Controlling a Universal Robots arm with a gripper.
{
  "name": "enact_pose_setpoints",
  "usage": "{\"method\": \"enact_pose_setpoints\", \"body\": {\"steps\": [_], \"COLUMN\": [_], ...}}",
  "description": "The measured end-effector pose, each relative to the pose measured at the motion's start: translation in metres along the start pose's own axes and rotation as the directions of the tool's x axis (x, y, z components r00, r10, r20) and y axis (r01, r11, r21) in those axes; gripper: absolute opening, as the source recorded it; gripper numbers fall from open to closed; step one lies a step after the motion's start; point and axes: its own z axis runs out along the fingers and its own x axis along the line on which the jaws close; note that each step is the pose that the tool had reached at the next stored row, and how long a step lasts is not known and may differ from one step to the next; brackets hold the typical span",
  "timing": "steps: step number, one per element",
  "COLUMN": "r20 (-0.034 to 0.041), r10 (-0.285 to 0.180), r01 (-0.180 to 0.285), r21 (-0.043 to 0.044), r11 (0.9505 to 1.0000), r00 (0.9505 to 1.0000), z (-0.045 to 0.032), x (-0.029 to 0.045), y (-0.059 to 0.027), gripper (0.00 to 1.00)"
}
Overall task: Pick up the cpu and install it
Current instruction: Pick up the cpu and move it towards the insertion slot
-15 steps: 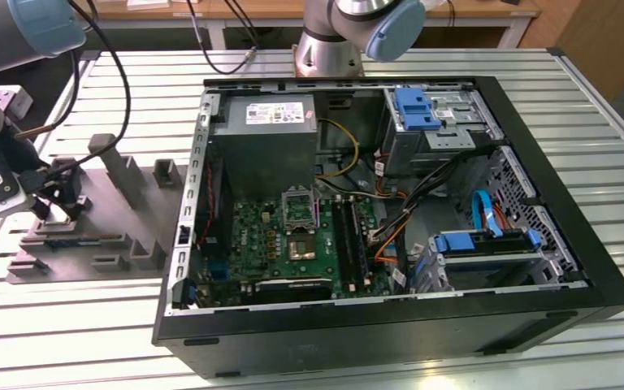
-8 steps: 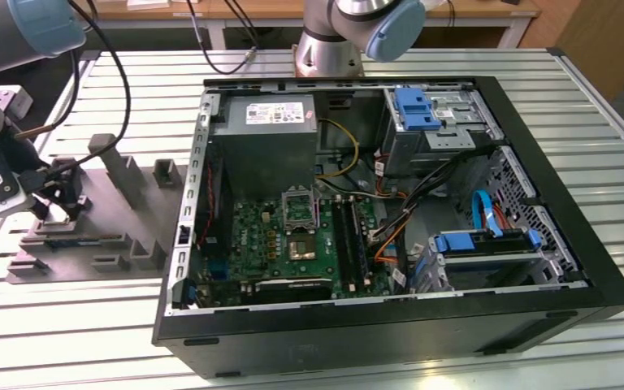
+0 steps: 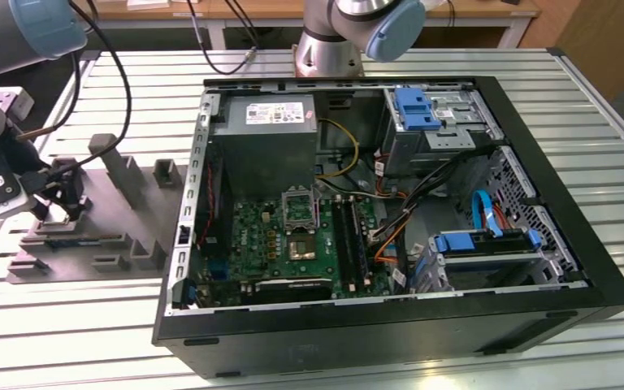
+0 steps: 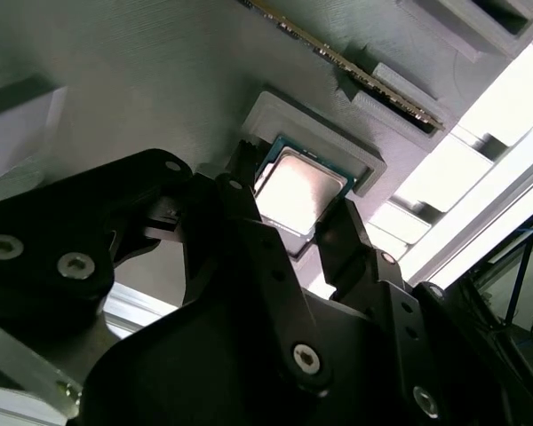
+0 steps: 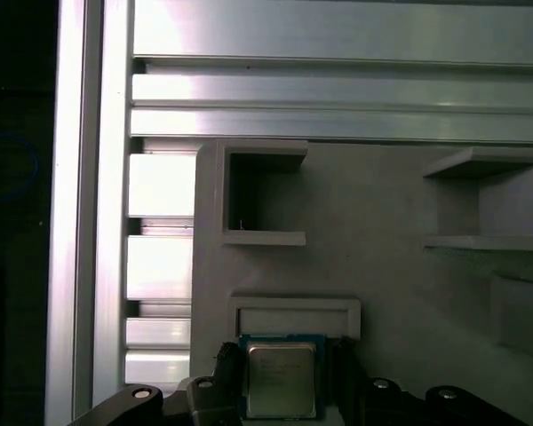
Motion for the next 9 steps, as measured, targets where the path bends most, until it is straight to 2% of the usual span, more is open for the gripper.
{"method": "enact_pose_setpoints", "body": {"steps": [9], "r20": [-0.0002], "r10": [0.000], "r01": [0.000], "r21": [0.0001], "r11": [1.0000], "r00": [1.0000], "z": [0.0008], "x": [-0.0010], "y": [-0.0001], "gripper": [0.55]}}
